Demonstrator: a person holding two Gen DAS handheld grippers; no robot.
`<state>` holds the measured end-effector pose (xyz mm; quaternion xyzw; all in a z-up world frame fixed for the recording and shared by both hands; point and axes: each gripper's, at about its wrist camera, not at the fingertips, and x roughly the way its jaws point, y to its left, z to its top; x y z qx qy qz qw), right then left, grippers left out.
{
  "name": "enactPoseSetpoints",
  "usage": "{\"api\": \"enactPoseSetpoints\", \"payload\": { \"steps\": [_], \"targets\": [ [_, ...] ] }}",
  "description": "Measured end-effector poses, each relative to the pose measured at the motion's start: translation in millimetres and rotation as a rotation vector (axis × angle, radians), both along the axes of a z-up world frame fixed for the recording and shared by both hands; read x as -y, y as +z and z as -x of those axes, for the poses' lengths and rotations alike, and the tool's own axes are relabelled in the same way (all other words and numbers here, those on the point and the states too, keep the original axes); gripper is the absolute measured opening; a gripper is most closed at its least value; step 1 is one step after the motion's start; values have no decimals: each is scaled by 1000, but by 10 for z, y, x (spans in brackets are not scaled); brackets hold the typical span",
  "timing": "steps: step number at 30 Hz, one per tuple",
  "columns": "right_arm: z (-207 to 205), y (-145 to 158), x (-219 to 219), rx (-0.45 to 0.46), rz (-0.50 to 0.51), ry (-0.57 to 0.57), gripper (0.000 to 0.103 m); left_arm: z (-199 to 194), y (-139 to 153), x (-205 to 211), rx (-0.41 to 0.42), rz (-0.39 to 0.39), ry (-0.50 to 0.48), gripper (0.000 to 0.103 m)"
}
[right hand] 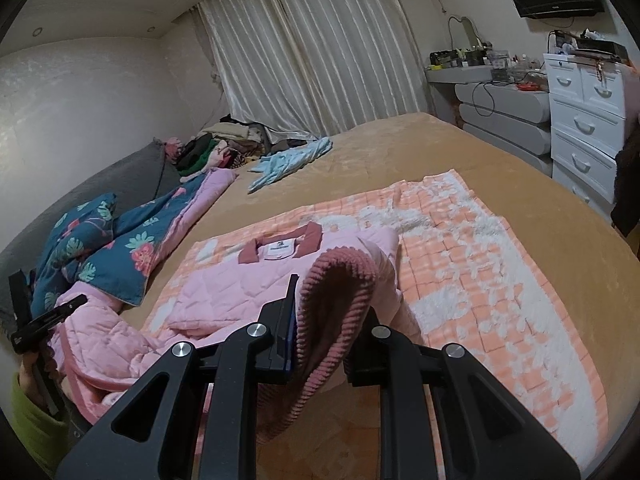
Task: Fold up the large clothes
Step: 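Grasp the hem ribbing with the right tool while the left tool grasps the hem, then lift the hem with both tools and fold it toward the collar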
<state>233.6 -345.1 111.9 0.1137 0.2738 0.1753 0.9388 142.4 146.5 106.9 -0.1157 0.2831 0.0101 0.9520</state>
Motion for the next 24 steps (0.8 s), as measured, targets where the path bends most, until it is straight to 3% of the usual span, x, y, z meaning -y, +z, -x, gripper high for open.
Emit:
{"api": "enactPoseSetpoints", "payload": {
  "steps": [10, 24],
  "targets": [
    [-320, -35, -60, -36, 14, -5, 17, -233, -43, 50, -6, -75, 25, 8],
    [-799, -255, -136, -119, 55, -28, 17, -616, -313, -68, -66, -108, 61, 8]
  ]
}}
